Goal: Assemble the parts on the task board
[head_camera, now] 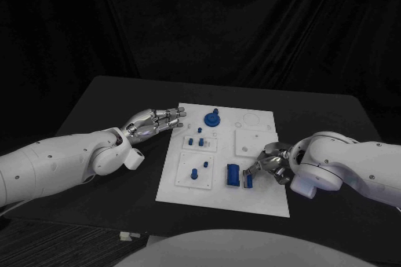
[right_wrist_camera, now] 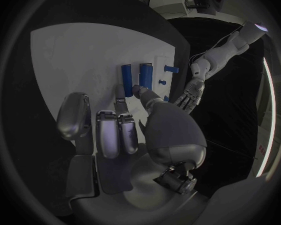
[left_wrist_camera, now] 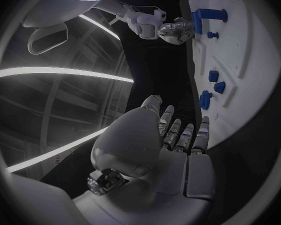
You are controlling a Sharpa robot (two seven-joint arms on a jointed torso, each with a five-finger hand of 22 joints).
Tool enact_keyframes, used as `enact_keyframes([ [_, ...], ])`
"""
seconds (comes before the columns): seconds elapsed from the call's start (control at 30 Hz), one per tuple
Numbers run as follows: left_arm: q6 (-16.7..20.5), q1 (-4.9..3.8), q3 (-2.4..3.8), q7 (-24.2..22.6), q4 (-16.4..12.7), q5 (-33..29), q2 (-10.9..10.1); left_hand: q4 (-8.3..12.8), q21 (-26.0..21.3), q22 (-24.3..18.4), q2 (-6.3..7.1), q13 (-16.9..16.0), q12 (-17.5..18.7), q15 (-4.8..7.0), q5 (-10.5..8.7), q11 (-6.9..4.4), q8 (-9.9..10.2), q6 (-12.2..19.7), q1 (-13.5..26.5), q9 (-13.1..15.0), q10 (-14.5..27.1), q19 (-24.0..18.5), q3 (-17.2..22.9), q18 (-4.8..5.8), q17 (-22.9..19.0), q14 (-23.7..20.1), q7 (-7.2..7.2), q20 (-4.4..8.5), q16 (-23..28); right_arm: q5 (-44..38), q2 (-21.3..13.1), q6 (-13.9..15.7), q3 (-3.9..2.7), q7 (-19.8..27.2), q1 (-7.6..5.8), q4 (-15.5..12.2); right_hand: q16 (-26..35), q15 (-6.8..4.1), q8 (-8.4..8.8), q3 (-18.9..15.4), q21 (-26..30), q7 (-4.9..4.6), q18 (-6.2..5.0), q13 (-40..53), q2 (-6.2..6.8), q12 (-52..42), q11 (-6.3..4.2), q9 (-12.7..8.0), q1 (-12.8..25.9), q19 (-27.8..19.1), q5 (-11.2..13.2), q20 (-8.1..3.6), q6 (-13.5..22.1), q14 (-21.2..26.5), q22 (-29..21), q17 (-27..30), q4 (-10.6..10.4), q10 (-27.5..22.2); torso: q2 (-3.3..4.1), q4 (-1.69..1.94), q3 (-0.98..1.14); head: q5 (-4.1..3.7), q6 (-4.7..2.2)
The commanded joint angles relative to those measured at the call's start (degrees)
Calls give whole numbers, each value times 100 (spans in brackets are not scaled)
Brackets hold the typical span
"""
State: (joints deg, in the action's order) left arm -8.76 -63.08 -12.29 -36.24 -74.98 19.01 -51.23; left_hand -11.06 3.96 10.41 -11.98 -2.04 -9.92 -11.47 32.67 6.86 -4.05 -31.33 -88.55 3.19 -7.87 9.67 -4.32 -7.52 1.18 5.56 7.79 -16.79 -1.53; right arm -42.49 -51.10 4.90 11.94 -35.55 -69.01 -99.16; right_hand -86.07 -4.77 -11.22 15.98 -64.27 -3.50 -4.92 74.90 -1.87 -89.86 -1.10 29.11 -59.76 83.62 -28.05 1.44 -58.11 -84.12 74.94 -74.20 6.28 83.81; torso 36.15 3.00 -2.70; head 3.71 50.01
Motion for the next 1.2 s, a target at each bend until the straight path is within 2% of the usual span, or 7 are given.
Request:
enact_keyframes([
  [0.03, -77, 11, 5, -54, -9, -37, 7, 8, 35, -5, 55, -6, -8, -2, 32, 2, -32, -19, 9, 4, -21, 41, 42, 91, 9, 38, 20, -9, -37, -81, 4, -87, -1, -73, 26, 3, 30, 8, -28, -18, 33, -5, -7, 1510, 0, -14, 11, -24, 60, -35, 260, 15, 48, -326, 839, 4, -74, 619, 2, -2, -1, 5, -1],
  [0.33, -95, 17, 5, -43, -4, -37, 13, 8, 35, -5, 55, -6, -8, -2, 32, 2, -32, -19, 9, 4, -21, 41, 42, 91, 9, 38, 20, -9, -37, -127, -2, -104, -1, -78, 39, 8, 30, 16, -55, -252, 47, -17, -7, 1510, 38, -14, 23, -73, 287, -33, 1213, 20, 66, -327, 836, 5, -357, 619, -2, -1, -1, 7, -1],
  [0.6, -103, 23, 5, -35, -2, -37, 13, 8, 35, -5, 55, -6, -8, -2, 32, 2, -32, -19, 9, 4, -21, 41, 42, 91, 9, 38, 20, -9, -37, -132, -3, -95, -1, -77, 42, 18, 30, 21, -63, -356, 48, -24, -7, 1510, 52, -14, 29, -97, 371, -30, 1414, 24, 80, -327, 837, 4, -483, 619, 1, -2, -2, 12, -1],
  [0.73, -106, 25, 5, -32, -1, -37, 12, 8, 35, -5, 55, -6, -8, -2, 32, 2, -32, -19, 9, 4, -21, 41, 42, 91, 9, 38, 20, -9, -37, -134, -5, -97, -1, -74, 43, 19, 30, 26, -70, -460, 59, -30, -9, 1510, 84, -14, 35, -116, 432, -30, 1674, 28, 97, -327, 835, 5, -578, 619, 0, 0, -1, 11, -1],
  [0.83, -109, 28, 5, -30, -1, -37, 13, 8, 35, -5, 55, -6, -8, -2, 32, 2, -32, -19, 9, 4, -21, 41, 42, 91, 9, 38, 20, -9, -37, -136, -5, -103, -1, -72, 43, 17, 24, 27, -92, -605, 54, -28, -8, 1510, 125, -14, 34, -127, 516, -26, 2072, 30, 104, -330, 837, -11, -698, 619, -1, 0, 0, 14, -1],
  [1.1, -117, 33, 5, -24, 0, -37, 14, 13, 38, -2, 54, -6, -9, -12, 35, 7, -34, -33, 9, 6, -23, 50, 55, 98, 11, 47, 24, -9, -40, -142, -34, -92, -1, -60, 43, 10, 26, 21, -121, -748, 65, -20, -10, 1510, 125, -14, 28, -135, 604, -26, 2274, 26, 115, -329, 835, -3, -836, 619, -2, -1, -1, 27, -1],
  [1.2, -116, 35, 5, -26, -3, -37, 10, 13, 38, -2, 54, -6, -9, -12, 35, 7, -34, -33, 9, 6, -23, 50, 55, 98, 11, 47, 24, -9, -40, -149, -105, -25, -1, -28, 42, -37, 26, 20, -140, -928, 79, -18, -12, 1510, 157, -14, 26, -142, 774, -26, 2482, 24, 141, -329, 833, -3, -1023, 619, 0, -1, 0, 34, -1],
])
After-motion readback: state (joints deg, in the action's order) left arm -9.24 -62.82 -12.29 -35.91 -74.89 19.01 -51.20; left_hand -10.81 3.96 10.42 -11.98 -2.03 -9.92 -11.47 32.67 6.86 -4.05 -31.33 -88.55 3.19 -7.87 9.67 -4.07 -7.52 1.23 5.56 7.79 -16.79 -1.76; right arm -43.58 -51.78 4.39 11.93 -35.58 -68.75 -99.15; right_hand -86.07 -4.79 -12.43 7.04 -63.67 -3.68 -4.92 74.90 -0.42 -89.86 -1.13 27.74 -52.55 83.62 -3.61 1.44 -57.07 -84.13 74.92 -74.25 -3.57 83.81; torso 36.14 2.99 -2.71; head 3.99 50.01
